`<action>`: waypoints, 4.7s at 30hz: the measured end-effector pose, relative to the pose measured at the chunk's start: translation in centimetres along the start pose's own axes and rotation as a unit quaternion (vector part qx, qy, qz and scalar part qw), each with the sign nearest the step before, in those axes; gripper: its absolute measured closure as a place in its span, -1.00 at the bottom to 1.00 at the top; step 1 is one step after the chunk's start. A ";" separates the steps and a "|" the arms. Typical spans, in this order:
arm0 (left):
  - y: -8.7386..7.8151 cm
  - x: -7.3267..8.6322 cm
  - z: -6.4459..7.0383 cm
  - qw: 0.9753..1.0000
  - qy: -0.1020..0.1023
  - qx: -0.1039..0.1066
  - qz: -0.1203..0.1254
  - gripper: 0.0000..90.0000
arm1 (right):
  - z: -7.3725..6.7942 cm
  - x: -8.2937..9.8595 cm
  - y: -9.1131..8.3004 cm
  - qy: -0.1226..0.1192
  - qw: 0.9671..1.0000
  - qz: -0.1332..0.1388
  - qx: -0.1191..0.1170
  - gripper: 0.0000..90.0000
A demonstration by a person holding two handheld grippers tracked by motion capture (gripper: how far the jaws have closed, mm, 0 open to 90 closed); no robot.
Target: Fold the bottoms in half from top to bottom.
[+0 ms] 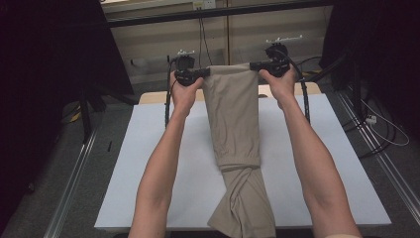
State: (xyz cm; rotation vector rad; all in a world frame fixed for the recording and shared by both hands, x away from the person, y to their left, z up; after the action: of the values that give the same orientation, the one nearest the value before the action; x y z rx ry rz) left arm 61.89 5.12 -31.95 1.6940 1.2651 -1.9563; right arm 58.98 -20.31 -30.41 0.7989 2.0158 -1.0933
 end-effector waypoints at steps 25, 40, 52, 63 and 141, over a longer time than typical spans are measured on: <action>-11.3 15.0 9.7 0.994 0.081 0.055 -0.056 -0.77 | -8.6 21.5 -8.8 -0.116 0.961 -0.188 -0.165 0.34; -12.8 19.3 10.3 0.992 0.065 0.080 -0.076 -0.75 | -14.0 32.0 -7.7 -0.252 0.895 -0.282 -0.236 0.07; -12.7 19.2 9.8 0.994 0.055 0.062 -0.071 -0.66 | -14.2 31.4 -8.4 -0.246 0.895 -0.279 -0.247 1.00; -12.2 19.7 8.8 0.994 0.034 0.044 -0.091 -0.60 | -11.7 21.2 -9.2 -0.144 0.960 -0.111 -0.215 1.00; -20.3 23.1 24.5 0.925 0.189 0.280 -0.174 1.00 | -7.2 33.9 -18.6 -0.128 0.950 -0.266 -0.104 1.00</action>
State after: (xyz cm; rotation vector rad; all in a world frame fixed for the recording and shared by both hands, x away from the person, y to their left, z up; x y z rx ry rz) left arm 24.95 6.60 -45.36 2.3472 1.2713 -2.4606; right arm 23.35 -16.22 -46.54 -0.0123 2.1233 -1.1709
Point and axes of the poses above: each handheld gripper's, and its own axes: y roughly forward along the jaws, x roughly out of its underside, z roughly to its right, the point moved 3 cm from there along y, roughly forward along the jaws, and after that the axes turned 15 degrees about y, right-handed, at the moved point
